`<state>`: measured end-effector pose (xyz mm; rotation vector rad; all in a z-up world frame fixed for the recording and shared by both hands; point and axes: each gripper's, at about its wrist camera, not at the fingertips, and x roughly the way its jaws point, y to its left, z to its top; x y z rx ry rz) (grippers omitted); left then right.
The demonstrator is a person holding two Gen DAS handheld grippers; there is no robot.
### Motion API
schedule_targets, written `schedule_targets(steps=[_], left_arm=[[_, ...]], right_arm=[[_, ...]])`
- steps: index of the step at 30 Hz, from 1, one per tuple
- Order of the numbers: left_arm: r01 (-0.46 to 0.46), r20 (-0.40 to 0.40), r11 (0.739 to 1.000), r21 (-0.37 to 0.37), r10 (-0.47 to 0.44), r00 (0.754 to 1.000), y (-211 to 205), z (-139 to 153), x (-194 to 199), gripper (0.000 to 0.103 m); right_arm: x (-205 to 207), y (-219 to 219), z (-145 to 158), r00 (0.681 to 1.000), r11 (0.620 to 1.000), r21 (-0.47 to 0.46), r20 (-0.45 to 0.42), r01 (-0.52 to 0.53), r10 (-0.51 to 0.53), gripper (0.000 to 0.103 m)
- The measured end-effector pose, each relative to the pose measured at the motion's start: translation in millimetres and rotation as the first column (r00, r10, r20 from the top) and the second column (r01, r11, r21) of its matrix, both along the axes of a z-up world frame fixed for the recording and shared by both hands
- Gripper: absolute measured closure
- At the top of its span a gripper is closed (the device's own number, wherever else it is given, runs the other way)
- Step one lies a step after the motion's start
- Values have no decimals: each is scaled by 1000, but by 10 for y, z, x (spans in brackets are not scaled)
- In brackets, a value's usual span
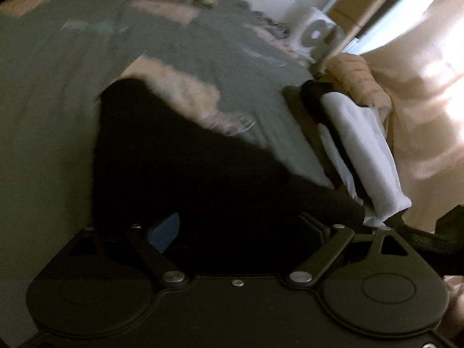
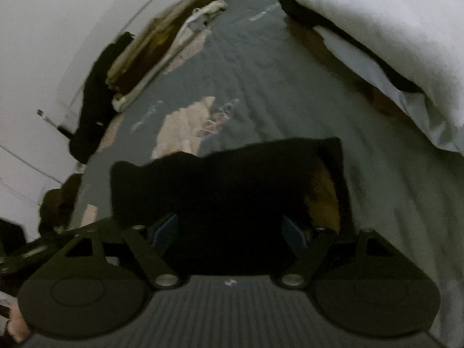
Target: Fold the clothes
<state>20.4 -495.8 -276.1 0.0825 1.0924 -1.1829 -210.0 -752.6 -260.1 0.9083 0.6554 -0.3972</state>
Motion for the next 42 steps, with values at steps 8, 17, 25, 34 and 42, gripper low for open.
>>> schedule_targets(steps=[8, 17, 25, 34, 42], left_arm=[[123, 66, 974, 192, -138, 988, 35, -484, -684, 12], [63, 122, 988, 141, -81, 989, 99, -301, -900, 2], [116, 58, 977, 177, -128, 990, 251, -432, -1042, 2], [161, 140, 969, 185, -188, 972, 336, -296, -1227, 2], [143, 25, 968, 207, -151, 988, 189, -533, -1041, 2]], right_arm=[[310, 318, 509, 987, 979, -128, 17, -156, 159, 19], [896, -7, -194, 948, 963, -147, -262, -226, 182, 20], [661, 239, 241, 963, 968, -162, -224, -190, 151, 18], [682, 343, -258, 929, 961, -126, -314, -245, 195, 18], [428, 644, 194, 966, 972, -102, -176, -211, 191, 17]])
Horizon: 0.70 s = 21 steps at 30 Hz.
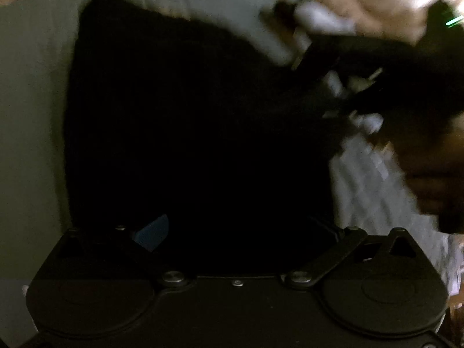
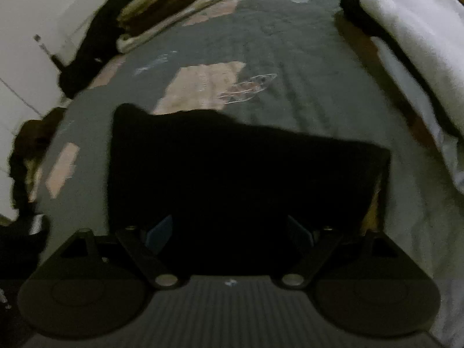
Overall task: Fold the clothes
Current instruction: 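Fold the jacket over again with the left tool while the right tool holds it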
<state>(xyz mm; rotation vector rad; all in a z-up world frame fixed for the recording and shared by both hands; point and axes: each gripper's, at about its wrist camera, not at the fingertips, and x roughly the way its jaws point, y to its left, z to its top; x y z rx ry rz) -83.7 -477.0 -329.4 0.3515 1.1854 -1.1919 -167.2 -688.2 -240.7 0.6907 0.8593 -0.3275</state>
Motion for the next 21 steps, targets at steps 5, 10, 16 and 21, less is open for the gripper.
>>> schedule_targets(steps=[5, 10, 16, 21], left_arm=[[58, 61, 997, 50, -61, 996, -123, -152, -60, 1], [-10, 16, 998, -68, 12, 1000, 43, 164, 163, 1], [-74, -31, 994, -79, 71, 997, -225, 237, 491, 1], [-7, 25, 999, 48, 6, 1000, -537, -156, 405, 0]], right_arm=[[46, 37, -437, 987, 995, -87, -156, -44, 30, 17], [-131, -24, -200, 997, 997, -69, -67, 41, -45, 17], [-362, -15, -73, 998, 998, -6, -4, 68, -68, 17], [-216, 25, -460, 990, 997, -77, -139, 6, -17, 14]])
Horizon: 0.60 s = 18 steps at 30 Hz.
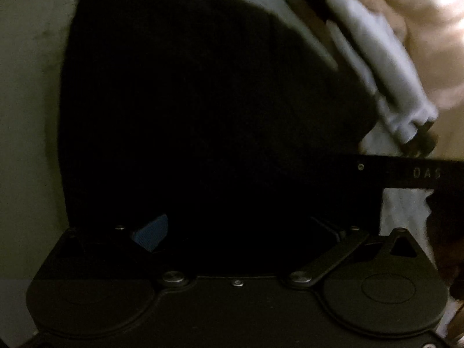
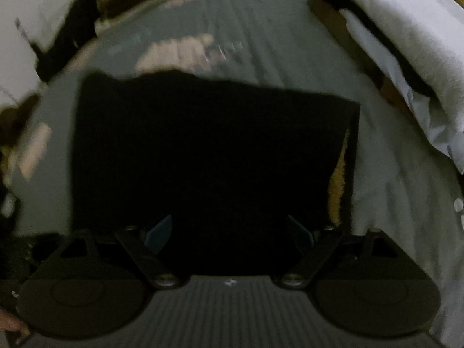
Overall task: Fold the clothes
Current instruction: 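Fold the jacket over again with the left tool while the right tool holds it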
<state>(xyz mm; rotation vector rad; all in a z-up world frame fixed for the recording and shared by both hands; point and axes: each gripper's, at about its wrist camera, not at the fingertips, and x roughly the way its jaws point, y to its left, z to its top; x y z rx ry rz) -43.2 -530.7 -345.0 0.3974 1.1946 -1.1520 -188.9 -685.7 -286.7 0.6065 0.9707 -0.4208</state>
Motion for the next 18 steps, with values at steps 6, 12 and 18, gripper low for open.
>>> schedule_targets(steps=[6, 12, 18], left_arm=[[-41, -31, 997, -62, 39, 999, 228, 293, -5, 1], [-88, -17, 986, -140, 86, 996, 19, 565, 400, 1], [-158, -40, 987, -2, 157, 987, -565, 216, 852, 1]], right_arm=[[-51, 17, 74, 1000, 999, -37, 13, -26, 27, 11], [-210, 198, 386, 994, 995, -92, 99, -37, 46, 11], [-69, 310, 131, 994, 989, -99, 18, -107, 109, 11]])
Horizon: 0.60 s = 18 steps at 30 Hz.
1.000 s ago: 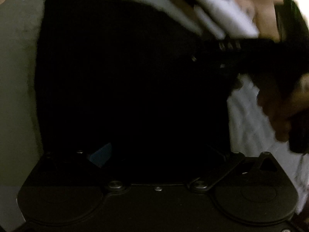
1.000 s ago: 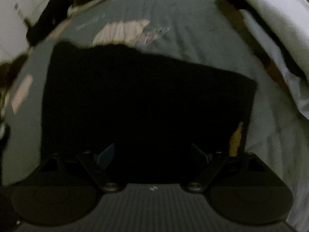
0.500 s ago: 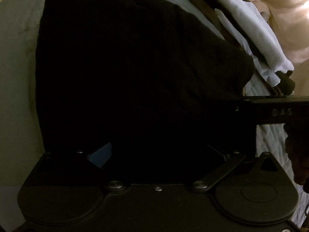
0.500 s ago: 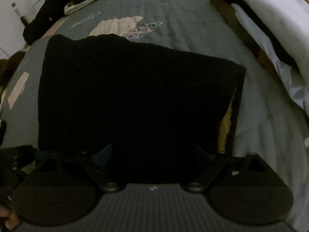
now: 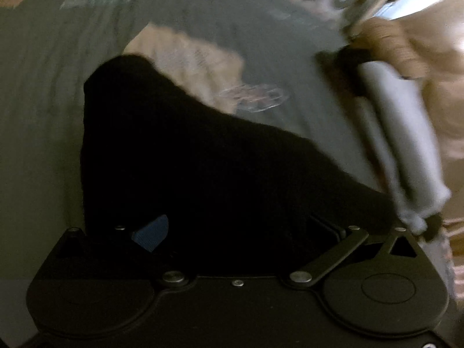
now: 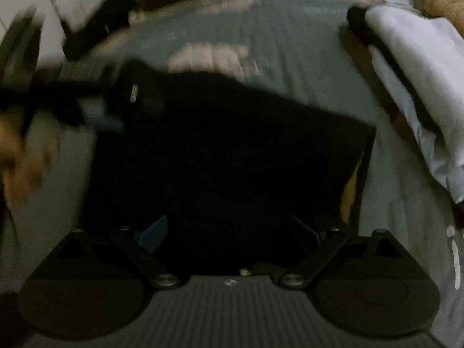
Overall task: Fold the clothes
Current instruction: 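Fold the jacket over again with the left tool while the right tool holds it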
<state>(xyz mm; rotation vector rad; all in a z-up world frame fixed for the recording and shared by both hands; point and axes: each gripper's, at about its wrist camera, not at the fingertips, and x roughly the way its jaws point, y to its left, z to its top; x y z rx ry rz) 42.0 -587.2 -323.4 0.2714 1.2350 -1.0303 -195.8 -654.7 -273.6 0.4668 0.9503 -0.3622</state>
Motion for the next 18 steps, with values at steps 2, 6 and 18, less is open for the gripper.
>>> schedule_targets(steps=[2, 6, 18], left_arm=[[7, -23, 999, 53, -6, 1000, -114, -257, 57, 1], [35, 8, 996, 88, -35, 999, -179, -350, 12, 0], [-27, 129, 1000, 14, 25, 991, -72, 424, 296, 0]], right_arm=[[8, -45, -146, 1000, 1000, 24, -8, 15, -15, 9], [28, -53, -185, 1000, 1000, -3, -4, -2, 2, 5], [36, 114, 289, 997, 1000, 4, 69, 16, -16, 5]])
